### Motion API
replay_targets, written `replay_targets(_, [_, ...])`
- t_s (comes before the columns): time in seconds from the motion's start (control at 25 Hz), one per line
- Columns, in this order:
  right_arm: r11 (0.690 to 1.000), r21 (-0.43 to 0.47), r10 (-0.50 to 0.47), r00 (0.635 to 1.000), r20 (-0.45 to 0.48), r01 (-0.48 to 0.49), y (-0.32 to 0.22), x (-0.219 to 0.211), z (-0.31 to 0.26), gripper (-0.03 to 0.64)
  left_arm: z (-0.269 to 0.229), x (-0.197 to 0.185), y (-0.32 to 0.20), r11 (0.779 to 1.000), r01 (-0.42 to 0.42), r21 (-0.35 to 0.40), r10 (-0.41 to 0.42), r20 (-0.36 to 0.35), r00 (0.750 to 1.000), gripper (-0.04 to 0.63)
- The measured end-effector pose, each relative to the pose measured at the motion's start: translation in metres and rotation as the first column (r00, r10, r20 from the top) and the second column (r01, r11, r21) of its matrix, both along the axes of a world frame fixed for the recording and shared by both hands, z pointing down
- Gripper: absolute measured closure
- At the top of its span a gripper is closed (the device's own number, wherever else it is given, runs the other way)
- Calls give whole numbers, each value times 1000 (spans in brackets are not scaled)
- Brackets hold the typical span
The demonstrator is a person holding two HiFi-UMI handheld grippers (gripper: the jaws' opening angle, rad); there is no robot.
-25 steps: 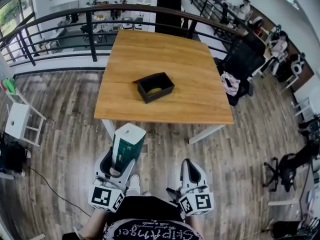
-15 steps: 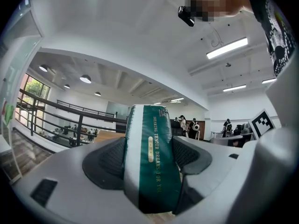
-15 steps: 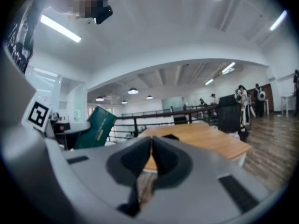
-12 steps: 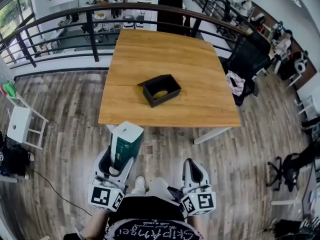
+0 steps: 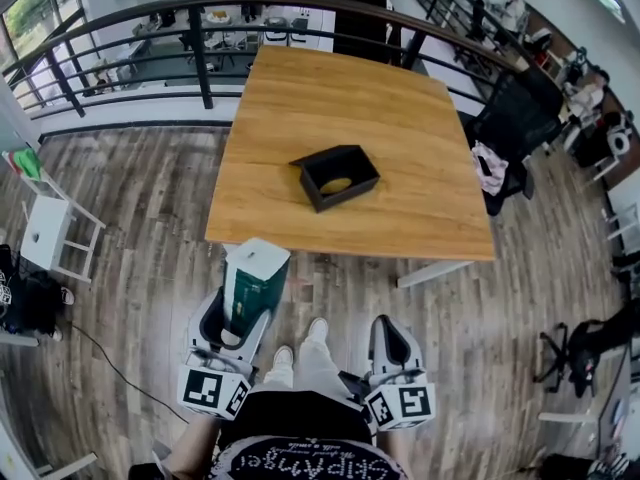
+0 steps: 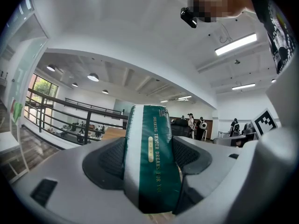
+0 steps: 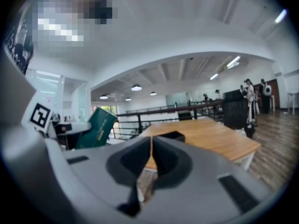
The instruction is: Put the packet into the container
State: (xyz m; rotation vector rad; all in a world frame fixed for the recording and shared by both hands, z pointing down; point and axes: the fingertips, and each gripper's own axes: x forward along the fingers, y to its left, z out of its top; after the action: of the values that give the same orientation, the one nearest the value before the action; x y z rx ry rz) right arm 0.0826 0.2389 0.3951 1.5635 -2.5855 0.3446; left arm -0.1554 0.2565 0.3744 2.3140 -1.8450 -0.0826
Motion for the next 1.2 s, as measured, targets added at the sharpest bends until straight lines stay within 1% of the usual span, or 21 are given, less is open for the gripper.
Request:
replay_targets(0.24, [999, -11, -33, 999, 0, 33, -35, 11, -2, 582, -6, 14, -29, 1000, 29, 3, -29, -2, 1000, 255])
replay_targets(0.68, [991, 8, -135, 991, 5, 135, -126, 22, -7, 582, -15, 40, -103, 995, 100, 30, -99, -14, 995, 255])
replay_targets(1.0, [987, 18, -157, 987, 13, 157, -160, 42, -4, 582, -17, 58, -130, 990, 132, 44, -132, -9, 991, 255])
replay_targets(1.2, [988, 31, -152, 988, 20, 151, -172, 58, -5, 583, -19, 68, -138, 988, 145, 57, -145, -2, 989, 255])
